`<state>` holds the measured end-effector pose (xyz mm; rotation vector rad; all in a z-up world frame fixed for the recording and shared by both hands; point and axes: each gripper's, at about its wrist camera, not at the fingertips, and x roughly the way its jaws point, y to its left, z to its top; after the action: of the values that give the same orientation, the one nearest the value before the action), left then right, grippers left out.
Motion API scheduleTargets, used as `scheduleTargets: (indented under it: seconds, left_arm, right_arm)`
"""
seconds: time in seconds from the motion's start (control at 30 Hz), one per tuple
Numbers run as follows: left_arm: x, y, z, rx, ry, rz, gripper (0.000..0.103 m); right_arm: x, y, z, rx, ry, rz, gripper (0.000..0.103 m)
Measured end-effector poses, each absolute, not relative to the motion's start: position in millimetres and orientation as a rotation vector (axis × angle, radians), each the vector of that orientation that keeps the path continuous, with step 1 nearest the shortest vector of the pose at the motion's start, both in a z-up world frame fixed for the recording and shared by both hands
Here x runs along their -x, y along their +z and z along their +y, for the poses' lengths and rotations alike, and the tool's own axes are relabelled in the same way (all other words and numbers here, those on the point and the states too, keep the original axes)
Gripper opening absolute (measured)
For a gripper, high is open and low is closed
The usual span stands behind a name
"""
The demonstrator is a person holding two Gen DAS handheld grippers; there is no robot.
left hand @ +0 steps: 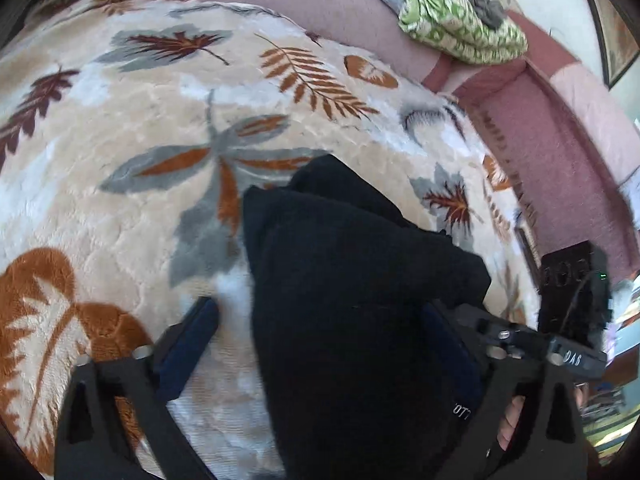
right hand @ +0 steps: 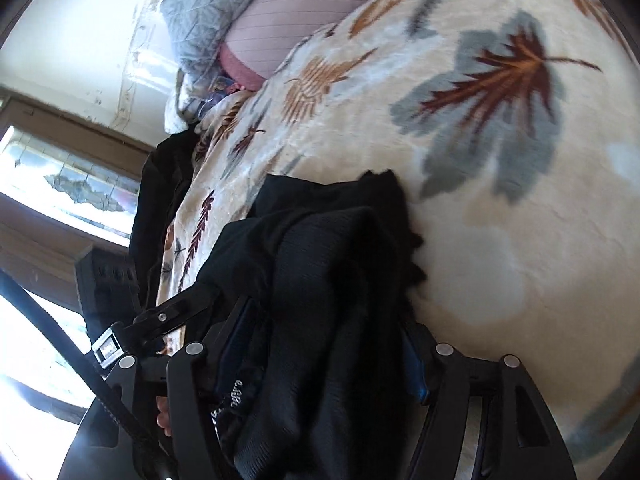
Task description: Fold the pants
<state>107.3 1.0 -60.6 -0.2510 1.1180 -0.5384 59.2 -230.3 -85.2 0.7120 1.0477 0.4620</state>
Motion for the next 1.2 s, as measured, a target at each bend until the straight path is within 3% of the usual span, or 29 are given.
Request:
scheduleTargets:
  seconds: [0.03,0.07,0.17,0.27,0.7,0.77,0.83,0.9,0.93,1.0,1.03,1.07,1.2]
  left_arm:
    - [-105,-59,-1,0.253,-0.564,1.129,0.058]
    - [-103,-56,-3,0.251,-0.56,1.128,0.057]
    - [-92,-44,-5,0.203,-0.539,1.085,0.048]
    - [-93,-33,-1,0.221,-0.533,1.07,0.042]
    - [-190,-3,5,0.227,-0.43,0.998,0.042]
    - [-205,-11,4,0.211,-0.405,1.019,0.043]
    - [-219,-26,2,0.18,-0.368,1.051,0.051]
    - [-229,-44,4,0.163,-0.293,1.083,0.055]
    - [-231,-48,7,0.18,-0.289,1.083,0.065]
    - [-230,-49,16,0.233,-0.293,1.093,0.068]
    - [-227,-46,22,0.269,-0.309,1.094,0.068]
    - [-223,-42,28,0.287,-0.313,1.087,0.068]
    - [-196,-23,50,0.268,-0.256,1.018,0.068]
  right_arm:
    - [-59,-84,-225,-0.687,0.453,1.047,0.055]
    - [-59,-83,-222,-0.673,0.448,1.047,0.042]
    - [-57,-74,-218,-0.651,0.458,1.035,0.033]
    - [-56,-55,-212,-0.599,0.468,0.997,0.03]
    - [-140,4,-183,-0.445,0.432,0.895,0.028]
    - [-157,1,-178,-0.429,0.417,0.906,0.028]
    - [-173,-8,-175,-0.412,0.398,0.925,0.028]
    - [-186,-22,-171,-0.378,0.363,0.956,0.03]
    - [-192,-31,-171,-0.361,0.336,0.972,0.034]
    - [-201,-52,-174,-0.33,0.245,1.008,0.05]
    - [-203,-59,-179,-0.325,0.212,1.019,0.067]
    - [-204,-63,-184,-0.336,0.193,1.019,0.074]
    - [-189,-52,-208,-0.411,0.184,0.971,0.074]
